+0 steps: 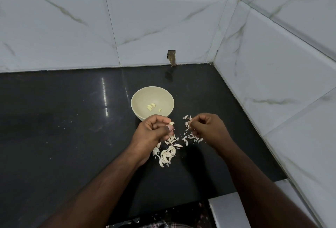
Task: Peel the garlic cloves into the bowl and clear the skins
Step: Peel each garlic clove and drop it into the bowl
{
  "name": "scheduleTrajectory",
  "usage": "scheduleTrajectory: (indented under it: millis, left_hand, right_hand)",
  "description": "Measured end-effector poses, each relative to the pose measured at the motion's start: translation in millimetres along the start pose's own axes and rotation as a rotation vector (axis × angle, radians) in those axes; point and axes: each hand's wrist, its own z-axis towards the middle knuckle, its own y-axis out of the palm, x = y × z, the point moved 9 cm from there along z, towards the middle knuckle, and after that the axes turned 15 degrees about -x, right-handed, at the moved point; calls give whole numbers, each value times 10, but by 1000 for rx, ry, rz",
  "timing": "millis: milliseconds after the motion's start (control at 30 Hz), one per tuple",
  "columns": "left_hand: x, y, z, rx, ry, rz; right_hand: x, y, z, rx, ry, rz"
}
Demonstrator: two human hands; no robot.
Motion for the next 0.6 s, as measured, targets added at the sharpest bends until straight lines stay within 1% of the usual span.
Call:
scheduleTrajectory:
  millis: [100, 167, 233, 300, 333, 467, 600]
  left_hand:
    - [-10, 23, 1, -30, -14, -37]
    - [-10, 47, 3, -39, -24, -49]
    - [-9, 59, 4, -28, -32, -73]
    - [-6, 65, 12, -23, -31, -84]
    - [0, 72, 13, -24, -29, -78]
    - [25, 77, -11, -25, -26, -73]
    - [28, 71, -32, -52, -44, -139]
  right_hand:
    - [47, -166, -34, 88, 38, -220]
    - [-2, -153, -65, 105, -5, -258]
    - [-110, -40, -87, 54, -102, -203]
    - [-179, 172, -95, -64, -147, -96]
    - [-207, 263, -102, -95, -155, -65]
    - [-260, 344, -120, -27, -218, 37]
    - [-289, 395, -132, -58, -243, 105]
